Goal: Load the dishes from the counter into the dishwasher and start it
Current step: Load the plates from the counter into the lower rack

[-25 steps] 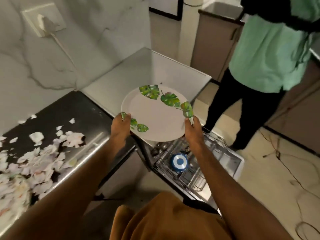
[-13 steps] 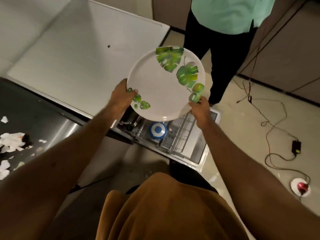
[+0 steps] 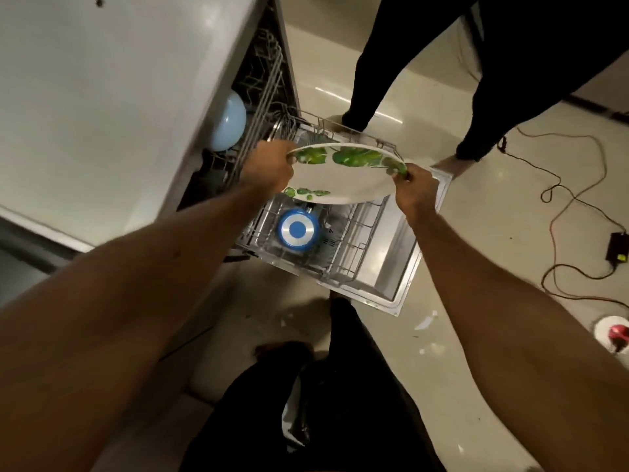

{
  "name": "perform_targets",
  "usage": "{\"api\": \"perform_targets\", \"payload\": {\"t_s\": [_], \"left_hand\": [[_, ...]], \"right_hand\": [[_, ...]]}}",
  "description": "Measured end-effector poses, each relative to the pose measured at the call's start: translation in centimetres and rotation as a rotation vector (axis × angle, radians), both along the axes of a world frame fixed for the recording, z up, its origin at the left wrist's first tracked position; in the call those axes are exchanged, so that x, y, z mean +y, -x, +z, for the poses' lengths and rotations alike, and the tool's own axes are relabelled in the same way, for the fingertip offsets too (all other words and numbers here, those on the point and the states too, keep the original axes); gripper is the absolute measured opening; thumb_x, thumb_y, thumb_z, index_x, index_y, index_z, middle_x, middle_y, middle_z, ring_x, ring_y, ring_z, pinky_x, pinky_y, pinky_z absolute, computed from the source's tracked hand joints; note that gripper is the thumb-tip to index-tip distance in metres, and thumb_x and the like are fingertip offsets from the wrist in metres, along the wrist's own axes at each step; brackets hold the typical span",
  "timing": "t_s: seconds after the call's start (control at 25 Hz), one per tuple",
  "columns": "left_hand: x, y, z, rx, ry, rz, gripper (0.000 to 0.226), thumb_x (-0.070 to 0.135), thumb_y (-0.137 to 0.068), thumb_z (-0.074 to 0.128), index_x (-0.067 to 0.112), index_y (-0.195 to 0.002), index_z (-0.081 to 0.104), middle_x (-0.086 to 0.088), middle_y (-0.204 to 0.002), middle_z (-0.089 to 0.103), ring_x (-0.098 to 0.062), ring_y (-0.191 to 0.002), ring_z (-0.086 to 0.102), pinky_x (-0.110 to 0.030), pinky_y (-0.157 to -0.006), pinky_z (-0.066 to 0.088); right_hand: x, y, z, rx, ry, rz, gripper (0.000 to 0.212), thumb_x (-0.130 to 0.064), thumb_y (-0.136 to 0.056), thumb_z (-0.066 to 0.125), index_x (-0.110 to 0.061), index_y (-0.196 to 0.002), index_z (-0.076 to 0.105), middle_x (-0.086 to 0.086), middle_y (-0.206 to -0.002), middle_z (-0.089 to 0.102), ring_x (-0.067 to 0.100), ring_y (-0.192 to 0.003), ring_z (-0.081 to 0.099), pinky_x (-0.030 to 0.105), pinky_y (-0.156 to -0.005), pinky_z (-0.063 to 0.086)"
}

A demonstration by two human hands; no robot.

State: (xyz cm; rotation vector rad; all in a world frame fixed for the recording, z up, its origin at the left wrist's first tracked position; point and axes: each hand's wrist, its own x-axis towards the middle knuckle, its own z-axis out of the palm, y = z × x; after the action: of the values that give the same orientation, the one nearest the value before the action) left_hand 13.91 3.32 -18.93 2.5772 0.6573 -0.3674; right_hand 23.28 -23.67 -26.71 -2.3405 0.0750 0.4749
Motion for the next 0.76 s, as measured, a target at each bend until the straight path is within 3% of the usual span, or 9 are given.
{"api": "perform_targets", "payload": {"t_s": [0.16, 0.32, 0.4, 0.52, 0.6, 0.76], "left_hand": [[-0.5, -4.1, -5.1, 0.035, -0.131, -0.066, 0.027, 0.017, -0.102, 0.058, 0.031, -0.123, 0.069, -0.004, -0.101, 0.069, -0.021, -0.088, 0.064, -0.034, -0.069, 0.058], [0.1, -9.0, -8.8, -0.064, -0.268, -0.105, 0.031, 0.017, -0.100, 0.061, 0.031, -0.127, 0.069, -0.008, -0.126, 0.058, -0.026, -0.114, 0.052, -0.038, -0.089, 0.052], [0.3, -11.6, -10.1, -0.106, -0.250, -0.080, 0.032, 0.011, -0.101, 0.059, 0.025, -0.128, 0.070, -0.008, -0.128, 0.055, -0.024, -0.114, 0.053, -0.030, -0.084, 0.049], [0.0, -15.0, -11.9, -0.168, -0.202, -0.008, 0.035, 0.008, -0.102, 0.058, 0.021, -0.133, 0.066, -0.007, -0.132, 0.055, -0.018, -0.109, 0.056, -0.027, -0.089, 0.054], [-0.1, -16.6, -13.1, -0.189, -0.160, 0.014, 0.035, 0.008, -0.103, 0.058, 0.019, -0.135, 0.065, -0.007, -0.133, 0.056, -0.016, -0.107, 0.058, -0.027, -0.090, 0.056], [0.3, -17.9, -15.1, -0.168, -0.141, -0.061, 0.029, 0.009, -0.104, 0.056, 0.016, -0.129, 0.067, -0.008, -0.125, 0.059, -0.014, -0.097, 0.056, -0.027, -0.085, 0.055]], "right_hand": [[-0.6, -1.3, -4.1, 0.013, -0.061, -0.105, 0.027, -0.018, -0.104, 0.060, -0.015, -0.127, 0.074, 0.008, -0.113, 0.073, 0.022, -0.099, 0.066, 0.009, -0.073, 0.041], [0.1, -3.8, -6.5, -0.041, -0.159, -0.169, 0.029, -0.011, -0.106, 0.057, -0.014, -0.132, 0.071, -0.003, -0.105, 0.068, 0.002, -0.075, 0.061, -0.001, -0.062, 0.038], [0.5, -5.4, -7.7, -0.085, -0.182, -0.200, 0.030, -0.010, -0.105, 0.057, -0.017, -0.130, 0.073, -0.008, -0.112, 0.070, 0.007, -0.091, 0.069, -0.002, -0.075, 0.042], [1.0, -7.3, -9.2, -0.124, -0.182, -0.248, 0.032, -0.011, -0.105, 0.057, -0.019, -0.131, 0.073, -0.005, -0.126, 0.073, 0.011, -0.114, 0.067, 0.017, -0.103, 0.050], [1.1, -8.2, -10.1, -0.129, -0.165, -0.273, 0.032, -0.011, -0.105, 0.057, -0.020, -0.131, 0.073, -0.003, -0.127, 0.073, 0.012, -0.113, 0.067, 0.029, -0.105, 0.052], [0.5, -9.1, -11.4, -0.117, -0.154, -0.283, 0.032, -0.012, -0.105, 0.057, -0.021, -0.132, 0.072, -0.001, -0.123, 0.075, 0.017, -0.106, 0.071, 0.035, -0.101, 0.056]]}}
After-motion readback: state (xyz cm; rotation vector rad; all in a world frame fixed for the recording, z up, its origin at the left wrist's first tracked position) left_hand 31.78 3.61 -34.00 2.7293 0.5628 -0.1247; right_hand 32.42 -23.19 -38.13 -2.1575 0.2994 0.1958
